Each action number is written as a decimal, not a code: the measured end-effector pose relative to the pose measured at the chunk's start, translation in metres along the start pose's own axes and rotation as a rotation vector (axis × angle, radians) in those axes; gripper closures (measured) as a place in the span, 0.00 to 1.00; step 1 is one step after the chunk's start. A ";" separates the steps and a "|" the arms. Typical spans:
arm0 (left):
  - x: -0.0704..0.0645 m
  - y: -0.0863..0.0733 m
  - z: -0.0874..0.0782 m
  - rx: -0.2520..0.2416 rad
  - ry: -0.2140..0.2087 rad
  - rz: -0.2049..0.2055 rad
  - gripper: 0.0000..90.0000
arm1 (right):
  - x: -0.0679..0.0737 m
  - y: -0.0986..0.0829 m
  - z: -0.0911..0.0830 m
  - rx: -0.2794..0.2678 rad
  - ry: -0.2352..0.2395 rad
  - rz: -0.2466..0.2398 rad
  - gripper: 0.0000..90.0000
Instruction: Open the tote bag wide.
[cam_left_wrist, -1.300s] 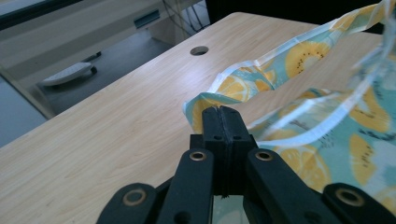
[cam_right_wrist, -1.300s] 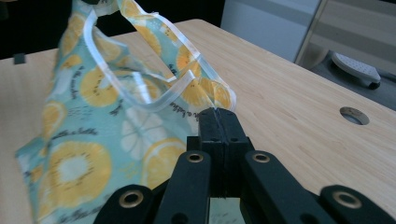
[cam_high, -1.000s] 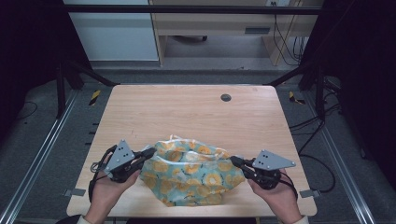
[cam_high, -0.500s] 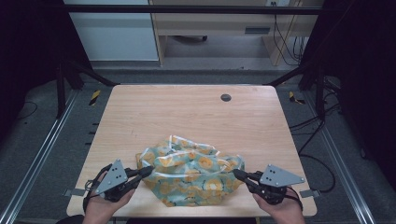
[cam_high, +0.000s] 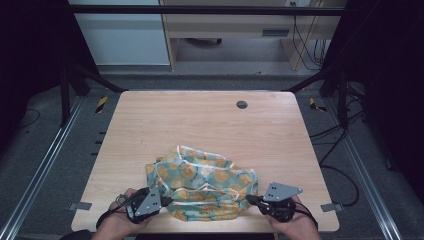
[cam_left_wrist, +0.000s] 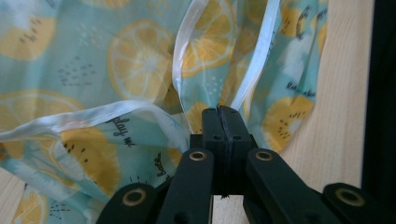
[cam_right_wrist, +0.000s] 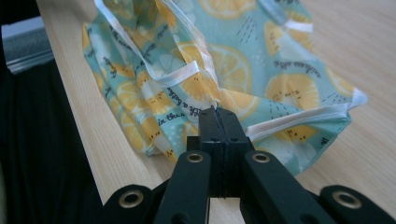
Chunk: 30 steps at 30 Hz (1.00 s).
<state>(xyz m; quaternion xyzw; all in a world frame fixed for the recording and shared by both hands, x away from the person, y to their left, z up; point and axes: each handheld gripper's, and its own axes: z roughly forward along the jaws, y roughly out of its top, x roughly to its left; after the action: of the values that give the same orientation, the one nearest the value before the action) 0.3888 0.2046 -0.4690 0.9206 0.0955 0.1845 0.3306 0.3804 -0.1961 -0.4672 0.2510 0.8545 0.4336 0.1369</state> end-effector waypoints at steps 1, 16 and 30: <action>0.000 0.000 0.003 0.021 -0.001 0.017 1.00 | 0.001 0.000 0.002 0.015 0.005 -0.004 1.00; 0.018 -0.007 0.023 0.133 0.048 -0.047 1.00 | -0.004 0.003 0.025 0.129 -0.046 -0.047 1.00; 0.031 -0.009 0.018 0.064 0.092 -0.183 0.96 | 0.000 0.006 0.017 0.077 -0.034 -0.022 0.79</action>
<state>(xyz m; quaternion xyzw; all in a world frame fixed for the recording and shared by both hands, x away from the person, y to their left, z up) 0.4237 0.2104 -0.4791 0.9086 0.2001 0.1925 0.3119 0.3899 -0.1818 -0.4722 0.2541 0.8709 0.3946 0.1462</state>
